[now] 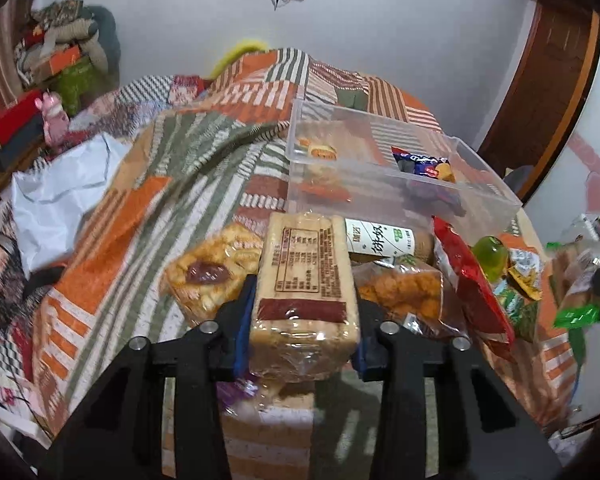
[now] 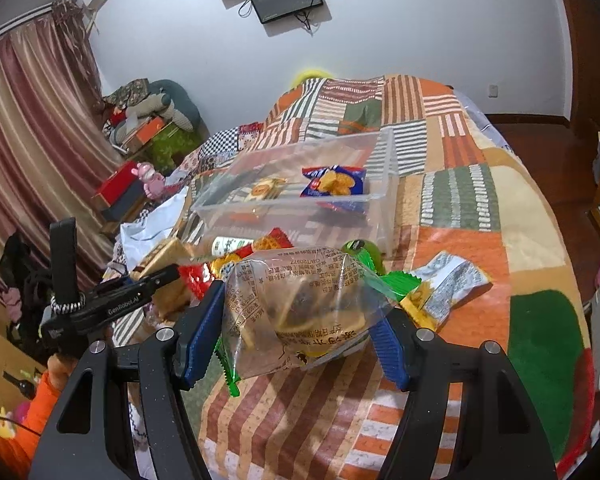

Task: Organize snacks
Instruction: 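Lift both bags over the clear box and open both tools to release them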

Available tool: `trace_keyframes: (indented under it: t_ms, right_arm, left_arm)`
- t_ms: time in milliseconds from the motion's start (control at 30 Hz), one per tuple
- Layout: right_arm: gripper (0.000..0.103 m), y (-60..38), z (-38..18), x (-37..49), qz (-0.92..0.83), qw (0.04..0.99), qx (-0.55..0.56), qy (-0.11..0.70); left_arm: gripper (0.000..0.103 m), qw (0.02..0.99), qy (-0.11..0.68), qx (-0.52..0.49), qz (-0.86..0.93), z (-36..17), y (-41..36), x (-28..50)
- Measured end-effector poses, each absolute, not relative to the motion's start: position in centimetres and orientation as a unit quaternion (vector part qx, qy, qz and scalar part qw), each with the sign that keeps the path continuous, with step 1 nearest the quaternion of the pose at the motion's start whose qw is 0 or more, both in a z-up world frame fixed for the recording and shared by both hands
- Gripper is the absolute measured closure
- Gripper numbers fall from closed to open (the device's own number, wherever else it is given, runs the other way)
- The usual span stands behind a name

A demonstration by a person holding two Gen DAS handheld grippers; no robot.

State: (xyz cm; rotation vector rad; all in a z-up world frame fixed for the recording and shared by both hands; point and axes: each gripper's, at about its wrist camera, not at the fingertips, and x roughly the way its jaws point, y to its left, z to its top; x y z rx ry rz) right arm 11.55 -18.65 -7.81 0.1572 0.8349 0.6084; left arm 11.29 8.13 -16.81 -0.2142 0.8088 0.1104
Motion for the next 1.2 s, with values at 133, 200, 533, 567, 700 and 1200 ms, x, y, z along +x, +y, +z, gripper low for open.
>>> trace_keyframes:
  t_ms: [133, 200, 533, 567, 700, 1200]
  right_arm:
    - [0.039, -18.8, -7.1, 12.1, 0.288, 0.873, 0.076, 0.386]
    - [0.039, -18.8, -6.8, 12.5, 0.286, 0.876, 0.077, 0.380]
    - [0.039, -18.5, -6.0, 15.5, 0.272, 0.889, 0.081, 0.358]
    - [0.039, -18.4, -5.9, 15.9, 0.271, 0.891, 0.080, 0.356]
    - [0.039, -18.1, -5.6, 17.1, 0.268, 0.895, 0.080, 0.349]
    - [0.039, -15.5, -7.2, 21.9, 0.266, 0.887, 0.072, 0.370]
  left_arm:
    - [0.067, 0.915, 0.388, -0.098, 0.053, -16.3, 8.4, 11.2]
    - [0.067, 0.917, 0.384, -0.098, 0.051, -15.9, 8.6, 11.1]
    - [0.067, 0.932, 0.350, -0.082, 0.044, -12.0, 9.3, 11.9]
    - [0.067, 0.934, 0.345, -0.083, 0.041, -11.5, 9.4, 12.1]
    - [0.067, 0.939, 0.332, -0.081, 0.036, -10.2, 9.5, 13.2]
    - [0.067, 0.942, 0.327, -0.072, -0.005, -9.6, 8.4, 19.1]
